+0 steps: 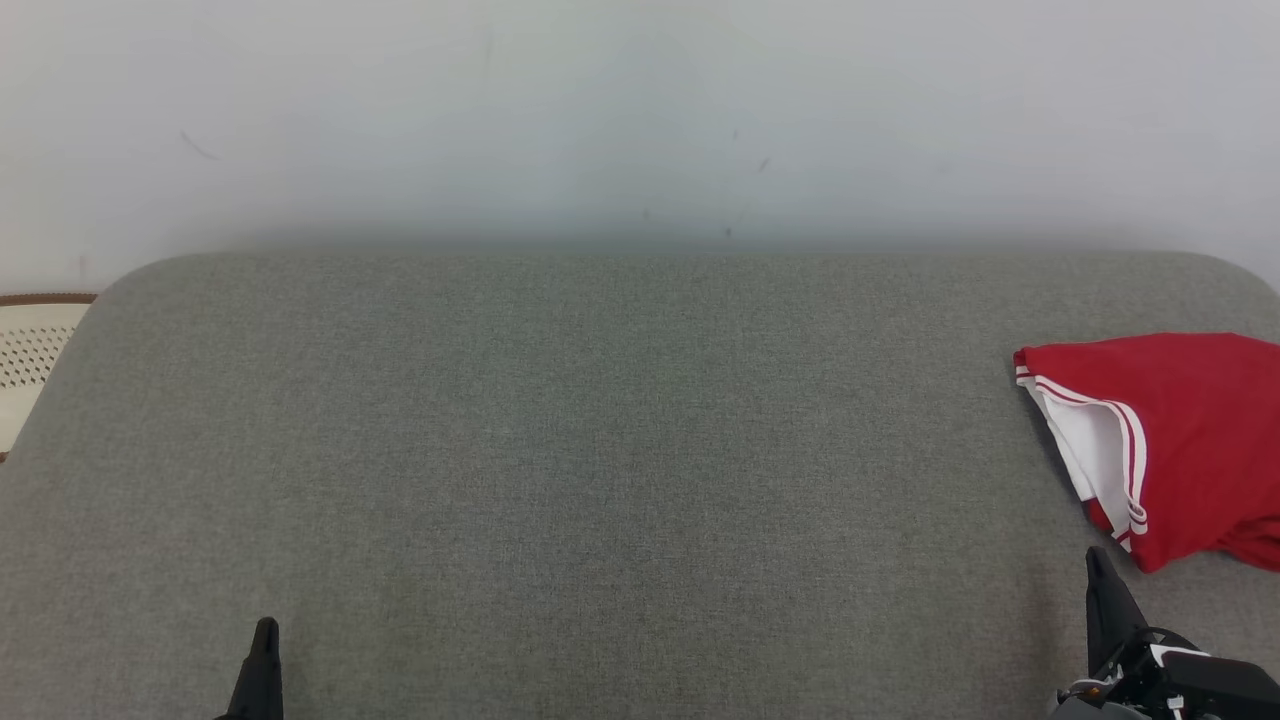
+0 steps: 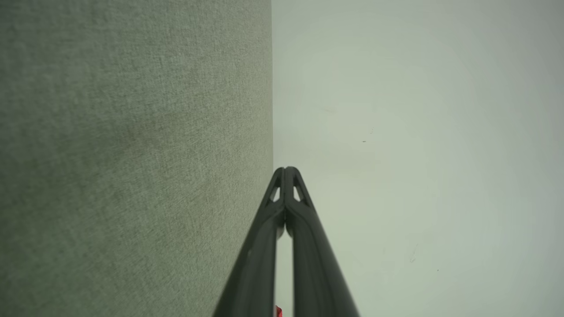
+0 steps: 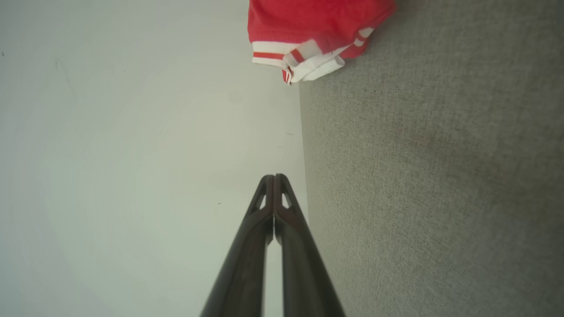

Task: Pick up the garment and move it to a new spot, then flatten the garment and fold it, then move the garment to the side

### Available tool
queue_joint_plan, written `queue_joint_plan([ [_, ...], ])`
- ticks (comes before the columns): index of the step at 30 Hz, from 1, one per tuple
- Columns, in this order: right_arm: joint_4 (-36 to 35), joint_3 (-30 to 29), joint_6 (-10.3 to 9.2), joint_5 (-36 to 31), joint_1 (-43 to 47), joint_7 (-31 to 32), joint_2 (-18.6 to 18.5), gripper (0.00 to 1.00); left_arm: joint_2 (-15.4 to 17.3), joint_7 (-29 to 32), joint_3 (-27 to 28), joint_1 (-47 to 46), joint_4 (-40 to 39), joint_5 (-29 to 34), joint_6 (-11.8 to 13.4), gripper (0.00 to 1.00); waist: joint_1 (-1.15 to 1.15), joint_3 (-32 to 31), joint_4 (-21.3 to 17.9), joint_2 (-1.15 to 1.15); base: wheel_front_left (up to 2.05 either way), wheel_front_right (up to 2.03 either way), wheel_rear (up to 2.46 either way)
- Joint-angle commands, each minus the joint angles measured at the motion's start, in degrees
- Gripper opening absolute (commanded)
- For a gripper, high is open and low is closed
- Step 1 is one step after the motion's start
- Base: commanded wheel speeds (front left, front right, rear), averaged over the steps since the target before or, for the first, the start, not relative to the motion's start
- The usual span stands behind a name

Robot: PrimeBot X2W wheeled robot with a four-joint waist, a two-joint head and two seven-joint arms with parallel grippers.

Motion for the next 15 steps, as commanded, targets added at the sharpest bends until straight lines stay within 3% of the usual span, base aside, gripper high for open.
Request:
queue_joint_plan([
  [1, -0.1, -0.1, 0.02, -0.3, 0.2, 0.4, 0.1, 0.0, 0.2, 0.2, 0.2, -0.3, 0.3, -0.2, -0.1, 0.0, 0.0, 0.0, 0.0, 0.0, 0.0, 0.0, 0.0],
  [15, -0.1, -0.2, 0.02, -0.4, 0.2, 0.4, 0.2, 0.0, 0.2, 0.2, 0.2, -0.3, 0.3, -0.2, -0.1, 0.0, 0.0, 0.0, 0.0, 0.0, 0.0, 0.0, 0.0],
])
